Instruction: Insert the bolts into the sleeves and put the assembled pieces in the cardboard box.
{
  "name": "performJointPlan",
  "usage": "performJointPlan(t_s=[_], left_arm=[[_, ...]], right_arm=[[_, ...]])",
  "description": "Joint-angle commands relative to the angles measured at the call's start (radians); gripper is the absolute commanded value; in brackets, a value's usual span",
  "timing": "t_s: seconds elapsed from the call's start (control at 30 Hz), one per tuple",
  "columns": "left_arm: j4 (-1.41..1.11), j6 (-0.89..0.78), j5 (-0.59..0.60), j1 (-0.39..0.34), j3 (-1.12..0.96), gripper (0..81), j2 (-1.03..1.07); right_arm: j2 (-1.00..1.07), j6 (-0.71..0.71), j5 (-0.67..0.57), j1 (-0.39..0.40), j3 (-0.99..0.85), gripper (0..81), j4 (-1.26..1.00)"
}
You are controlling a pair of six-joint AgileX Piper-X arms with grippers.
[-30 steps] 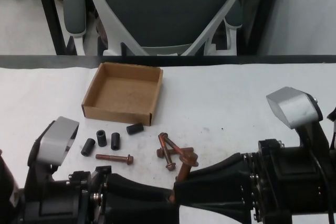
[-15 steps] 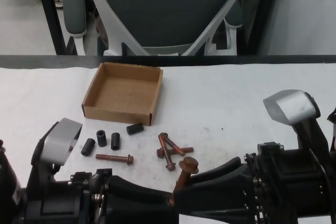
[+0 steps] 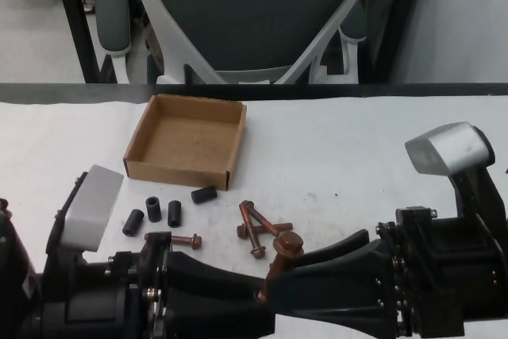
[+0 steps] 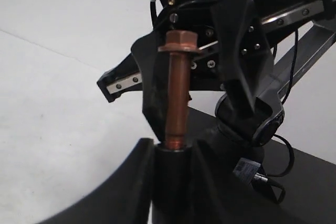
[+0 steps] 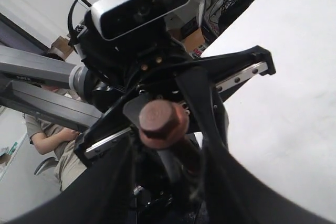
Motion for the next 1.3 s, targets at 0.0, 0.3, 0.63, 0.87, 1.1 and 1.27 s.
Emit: performJointPlan(t_s=[0.0,0.3,0.63,0.87,1.1,1.27], left_arm=[[-0.086,0.016,-0.095,0.007,-0.054,0.8,-0.002],[-0.173,0.016,-0.088,0.007,-0.054,0.8,-0.002],[-0.218,0.038,-0.094,0.01,-0.054,0.8,-0.002],[-0.395,0.083,-0.171,0.01,-0.054,0.8,-0.002],[-0.629,0.122,-0.33,0.01,-0.054,0.8,-0.004],[-0.748,0.09,-0.522,0.01,-0.049,0.8,-0.004]], right_arm=[[0.001,0.014,-0.112,0.019,0.003,37.8,0.052],[0.001,-0.137,-0.002,0.019,0.003,37.8,0.242],[0.001,-0.158,0.009,0.019,0.003,37.8,0.35],[0.001,-0.145,-0.018,0.019,0.003,37.8,0.376],[0.001,-0.046,-0.056,0.019,0.003,37.8,0.376],[0.001,-0.015,-0.104,0.019,0.003,37.8,0.376]])
